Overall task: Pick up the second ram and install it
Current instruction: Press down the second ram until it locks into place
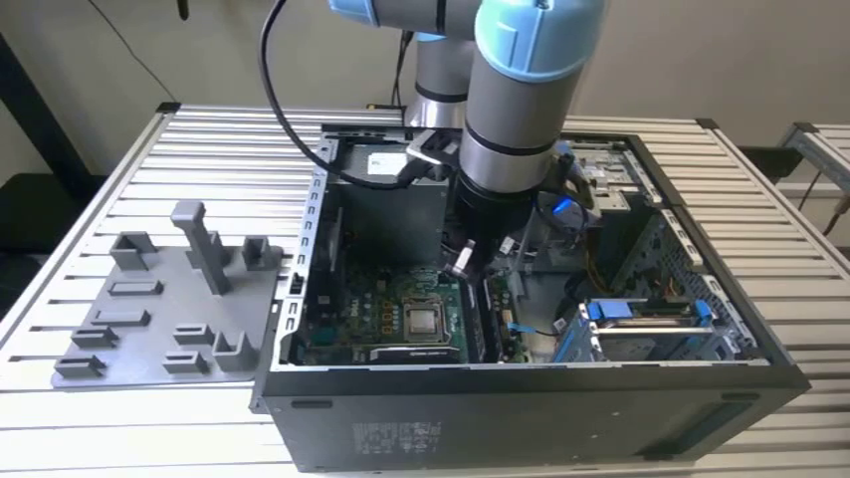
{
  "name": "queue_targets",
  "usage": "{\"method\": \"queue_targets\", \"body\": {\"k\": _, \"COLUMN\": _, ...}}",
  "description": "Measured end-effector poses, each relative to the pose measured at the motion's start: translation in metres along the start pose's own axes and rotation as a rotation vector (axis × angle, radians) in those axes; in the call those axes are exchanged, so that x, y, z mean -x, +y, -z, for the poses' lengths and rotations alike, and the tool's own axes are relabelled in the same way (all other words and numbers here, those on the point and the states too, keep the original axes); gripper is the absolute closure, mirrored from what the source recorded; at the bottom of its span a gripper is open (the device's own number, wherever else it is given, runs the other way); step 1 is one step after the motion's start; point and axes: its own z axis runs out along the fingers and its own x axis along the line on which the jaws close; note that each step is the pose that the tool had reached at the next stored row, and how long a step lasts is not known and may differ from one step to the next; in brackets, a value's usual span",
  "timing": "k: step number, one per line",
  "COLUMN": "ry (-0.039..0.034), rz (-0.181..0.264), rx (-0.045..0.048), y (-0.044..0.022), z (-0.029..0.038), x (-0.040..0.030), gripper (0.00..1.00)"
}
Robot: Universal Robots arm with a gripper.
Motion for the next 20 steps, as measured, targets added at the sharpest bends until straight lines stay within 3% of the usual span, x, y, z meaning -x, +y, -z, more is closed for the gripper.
{"method": "queue_targets", "body": {"k": 7, "ry": -0.0023, "rz": 0.128, "rx": 0.0011, "y": -0.0002, "z": -0.0033, "x": -0.0002, "gripper": 0.89}}
{"method": "queue_targets", "body": {"k": 20, "ry": -0.0162, "rz": 0.366, "rx": -0.0107, "y": -0.0003, "z": -0.0062, "x": -0.0005, "gripper": 0.89}}
